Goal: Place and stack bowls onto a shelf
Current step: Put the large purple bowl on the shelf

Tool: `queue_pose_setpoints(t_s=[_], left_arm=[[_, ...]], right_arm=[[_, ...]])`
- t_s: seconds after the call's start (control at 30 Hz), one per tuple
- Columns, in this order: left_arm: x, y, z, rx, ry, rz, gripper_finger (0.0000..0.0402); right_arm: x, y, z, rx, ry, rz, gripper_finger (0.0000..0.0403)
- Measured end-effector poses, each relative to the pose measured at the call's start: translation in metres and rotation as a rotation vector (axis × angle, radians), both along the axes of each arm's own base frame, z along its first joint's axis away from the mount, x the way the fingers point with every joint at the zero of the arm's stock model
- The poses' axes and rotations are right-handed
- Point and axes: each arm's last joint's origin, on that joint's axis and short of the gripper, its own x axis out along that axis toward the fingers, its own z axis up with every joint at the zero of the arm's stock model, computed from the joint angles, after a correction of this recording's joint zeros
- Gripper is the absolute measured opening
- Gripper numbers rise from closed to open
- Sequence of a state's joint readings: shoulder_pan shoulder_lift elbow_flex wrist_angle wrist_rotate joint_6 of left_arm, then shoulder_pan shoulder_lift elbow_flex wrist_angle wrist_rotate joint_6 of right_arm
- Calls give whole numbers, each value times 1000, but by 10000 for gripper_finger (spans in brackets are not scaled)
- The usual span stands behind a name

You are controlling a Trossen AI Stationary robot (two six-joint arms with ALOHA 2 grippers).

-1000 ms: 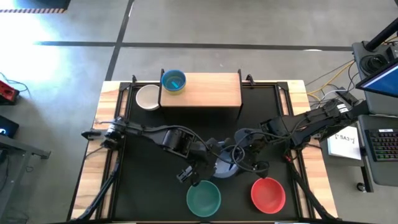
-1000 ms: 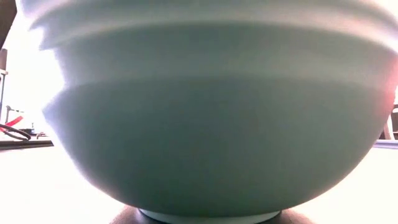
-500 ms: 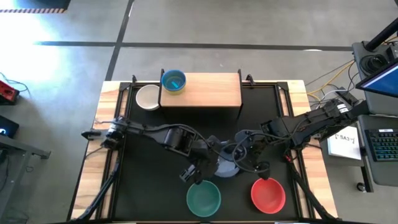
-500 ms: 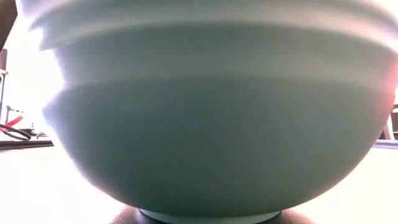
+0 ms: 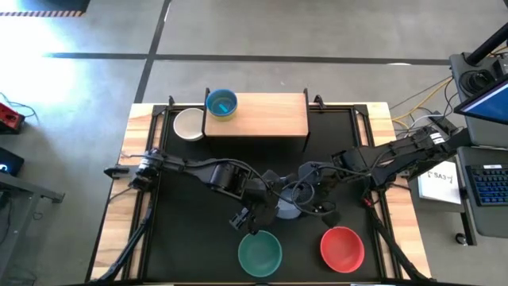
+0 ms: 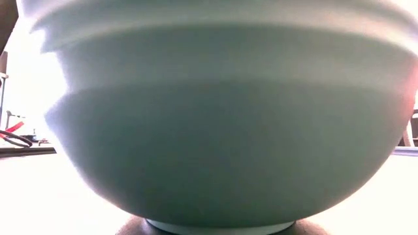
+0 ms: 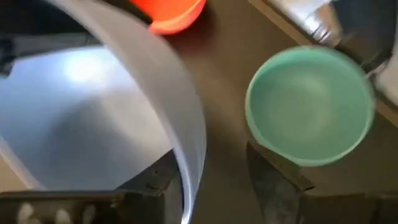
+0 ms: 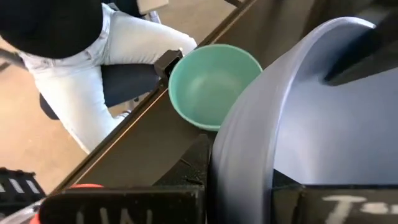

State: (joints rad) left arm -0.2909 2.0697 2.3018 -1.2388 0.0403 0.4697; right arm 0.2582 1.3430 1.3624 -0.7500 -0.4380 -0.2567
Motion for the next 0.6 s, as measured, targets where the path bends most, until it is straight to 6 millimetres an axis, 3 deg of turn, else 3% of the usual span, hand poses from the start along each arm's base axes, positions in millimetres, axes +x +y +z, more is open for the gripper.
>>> queue_pose_setpoints(t_s=[0.23, 0.47, 0.6], left_arm=[[-4, 14, 20, 262, -147, 244, 166], [-12, 47, 38, 286, -190, 454, 167], [-21, 70, 46, 271, -175, 599, 167]], right_arm=[[0, -23, -3, 9, 91, -104, 14], [2, -66, -3, -16, 91, -222, 13], [4, -97, 0, -172, 15, -339, 13]])
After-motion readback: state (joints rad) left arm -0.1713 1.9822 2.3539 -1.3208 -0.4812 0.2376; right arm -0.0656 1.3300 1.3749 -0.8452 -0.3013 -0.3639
